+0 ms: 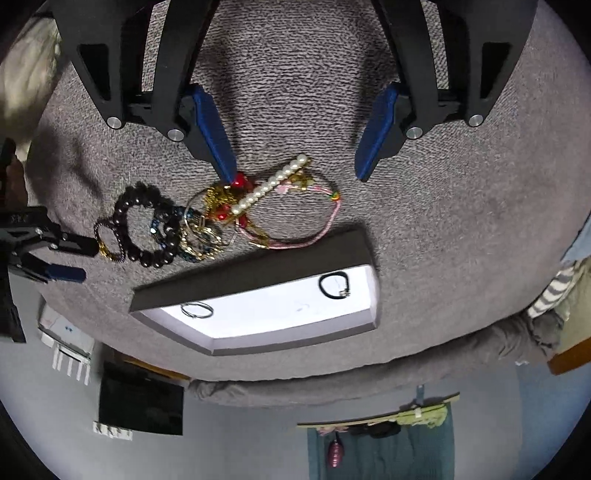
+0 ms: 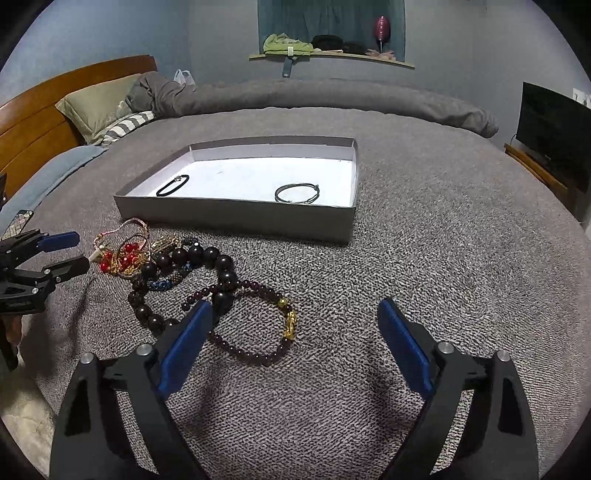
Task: Organize jewelry
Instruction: 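Grasp the pearl hairpin with the left tool while the right tool grasps the dark bead bracelet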
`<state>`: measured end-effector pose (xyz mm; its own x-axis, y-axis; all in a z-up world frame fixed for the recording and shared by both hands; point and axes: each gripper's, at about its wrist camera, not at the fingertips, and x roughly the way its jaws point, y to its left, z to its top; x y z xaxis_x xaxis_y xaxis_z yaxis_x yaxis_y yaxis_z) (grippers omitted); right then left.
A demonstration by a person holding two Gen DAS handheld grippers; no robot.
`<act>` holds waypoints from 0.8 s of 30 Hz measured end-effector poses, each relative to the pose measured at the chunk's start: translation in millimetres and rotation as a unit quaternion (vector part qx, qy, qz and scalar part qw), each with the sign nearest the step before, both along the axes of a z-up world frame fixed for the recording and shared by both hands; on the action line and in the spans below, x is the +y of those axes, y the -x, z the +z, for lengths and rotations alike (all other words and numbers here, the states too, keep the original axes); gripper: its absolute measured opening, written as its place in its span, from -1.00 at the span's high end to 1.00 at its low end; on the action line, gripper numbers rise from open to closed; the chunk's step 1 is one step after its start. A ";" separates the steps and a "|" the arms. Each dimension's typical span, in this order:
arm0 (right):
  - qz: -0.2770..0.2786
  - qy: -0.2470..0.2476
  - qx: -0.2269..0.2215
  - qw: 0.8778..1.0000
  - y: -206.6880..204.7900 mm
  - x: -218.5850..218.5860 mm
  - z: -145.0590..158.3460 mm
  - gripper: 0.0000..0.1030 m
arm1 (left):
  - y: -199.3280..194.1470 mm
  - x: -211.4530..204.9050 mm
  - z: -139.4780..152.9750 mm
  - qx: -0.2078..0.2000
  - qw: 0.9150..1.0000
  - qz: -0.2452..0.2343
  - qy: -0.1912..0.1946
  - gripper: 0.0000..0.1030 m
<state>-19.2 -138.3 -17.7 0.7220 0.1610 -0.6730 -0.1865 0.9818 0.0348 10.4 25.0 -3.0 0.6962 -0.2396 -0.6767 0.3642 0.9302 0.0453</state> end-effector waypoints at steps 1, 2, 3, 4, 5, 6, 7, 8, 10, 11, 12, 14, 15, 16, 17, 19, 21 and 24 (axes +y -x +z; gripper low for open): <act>0.002 0.001 0.001 1.000 0.2 0.7 -0.3 -0.60 | 1.1 -1.2 0.6 -0.002 1.000 -0.003 -0.002 -0.29; 0.004 0.002 0.002 1.000 0.5 1.9 -0.7 -0.55 | 2.0 -2.5 1.0 -0.004 1.000 -0.005 -0.005 -0.27; 0.006 0.003 0.003 1.000 0.9 2.5 -1.2 -0.50 | 2.8 -4.4 1.0 -0.007 1.000 -0.008 -0.009 -0.23; 0.009 0.005 0.005 1.000 1.3 3.3 -1.7 -0.45 | 2.7 -6.2 0.5 -0.008 1.000 -0.009 -0.012 -0.19; 0.012 0.006 0.007 1.000 1.5 4.3 -2.2 -0.37 | 2.5 -7.6 -0.4 -0.007 1.000 -0.011 -0.016 -0.08; 0.016 0.006 0.009 1.000 1.7 5.4 -3.0 -0.34 | 1.8 -8.4 -1.1 -0.005 1.000 -0.013 -0.017 0.02; 0.019 0.006 0.011 1.000 2.0 6.1 -3.4 -0.32 | 1.3 -9.0 -2.0 -0.003 1.000 -0.014 -0.017 0.06; 0.021 0.005 0.013 1.000 2.5 6.5 -3.4 -0.27 | 0.8 -9.4 -2.5 -0.001 1.000 -0.015 -0.017 0.14; 0.025 0.004 0.015 1.000 3.1 7.1 -3.6 -0.23 | 1.0 -8.1 -1.8 -0.001 1.000 -0.016 -0.017 0.18; 0.027 0.004 0.016 0.999 3.3 7.6 -3.8 -0.21 | 1.3 -8.4 -1.5 -0.001 1.000 -0.016 -0.017 0.22; 0.030 0.004 0.018 0.999 3.3 8.2 -3.9 -0.18 | 1.5 -8.3 -1.4 -0.001 1.000 -0.018 -0.017 0.26; 0.034 0.008 0.021 0.999 4.3 9.3 -4.8 -0.10 | 1.4 -9.9 -2.7 0.001 1.000 -0.020 -0.021 0.30; 0.035 0.011 0.023 0.999 4.1 10.5 -5.9 -0.07 | 1.1 -10.8 -3.6 0.002 1.000 -0.022 -0.022 0.32; 0.034 0.013 0.024 0.999 3.8 11.2 -6.6 -0.04 | 1.1 -11.3 -4.2 0.003 0.999 -0.022 -0.023 0.33; 0.032 0.013 0.026 0.999 3.3 10.7 -7.3 0.04 | 1.0 -11.3 -4.7 0.003 0.999 -0.022 -0.024 0.35; 0.027 0.011 0.027 0.999 2.4 9.0 -7.5 0.08 | 0.6 -11.3 -5.2 0.004 0.999 -0.022 -0.024 0.42; 0.021 0.012 0.028 0.999 1.9 7.0 -8.0 0.18 | 0.3 -11.0 -5.7 0.005 0.999 -0.022 -0.025 0.51; 0.020 0.015 0.039 0.999 0.2 7.0 -13.0 0.28 | -0.5 -12.2 -6.8 0.007 0.999 -0.022 -0.028 0.54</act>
